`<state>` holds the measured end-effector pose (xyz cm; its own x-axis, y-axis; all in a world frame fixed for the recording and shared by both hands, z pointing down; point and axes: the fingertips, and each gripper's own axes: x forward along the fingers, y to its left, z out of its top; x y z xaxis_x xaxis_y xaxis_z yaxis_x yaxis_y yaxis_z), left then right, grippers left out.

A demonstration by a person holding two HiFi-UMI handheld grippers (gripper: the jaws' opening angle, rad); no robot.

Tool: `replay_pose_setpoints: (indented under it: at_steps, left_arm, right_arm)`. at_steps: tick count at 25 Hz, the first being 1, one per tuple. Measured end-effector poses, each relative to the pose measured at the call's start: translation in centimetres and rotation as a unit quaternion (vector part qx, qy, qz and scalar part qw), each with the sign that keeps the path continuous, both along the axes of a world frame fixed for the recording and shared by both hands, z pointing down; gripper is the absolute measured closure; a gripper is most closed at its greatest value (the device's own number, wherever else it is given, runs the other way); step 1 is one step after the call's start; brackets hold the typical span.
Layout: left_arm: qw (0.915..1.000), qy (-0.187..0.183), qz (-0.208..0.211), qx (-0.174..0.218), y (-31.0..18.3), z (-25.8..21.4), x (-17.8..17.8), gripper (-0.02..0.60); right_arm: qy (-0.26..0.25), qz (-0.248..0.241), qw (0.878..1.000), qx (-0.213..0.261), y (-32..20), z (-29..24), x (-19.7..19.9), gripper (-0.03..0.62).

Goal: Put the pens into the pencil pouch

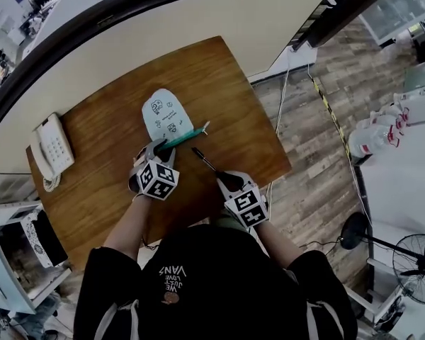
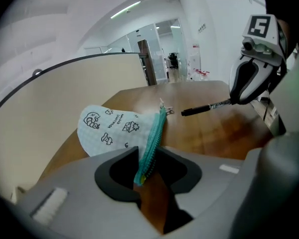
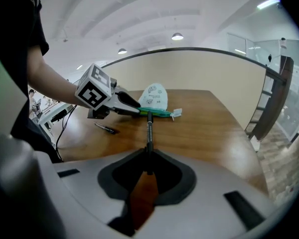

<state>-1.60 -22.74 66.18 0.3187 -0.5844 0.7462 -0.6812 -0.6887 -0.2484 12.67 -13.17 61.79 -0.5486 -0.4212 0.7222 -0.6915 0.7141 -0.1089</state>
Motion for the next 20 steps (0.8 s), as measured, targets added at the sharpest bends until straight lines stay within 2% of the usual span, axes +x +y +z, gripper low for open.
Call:
replay_pose_setpoints:
  at_steps: [6, 14, 20]
  left_arm:
    - [0.9988, 0.043, -0.024, -0.002, -0.3, -1.3, 0.7, 0.545]
    - [0.9937, 0.101, -0.034, 0.035, 0.1, -5.6, 1.7, 0.551]
    - [0.9884, 0.141, -0.033, 0.046, 1.4, -7.8, 2.1, 0.551]
  right_arm:
    - [-0.013, -0.001, 1.000, 0.002, -0.6, -0.6, 0.0, 0.526]
    - [-0.022, -0.011, 1.000, -0.001, -1.5, -1.5, -2.7, 0.526]
    - [-0.020, -0.022, 1.000, 0.008, -3.4, -2.0, -5.7, 0.526]
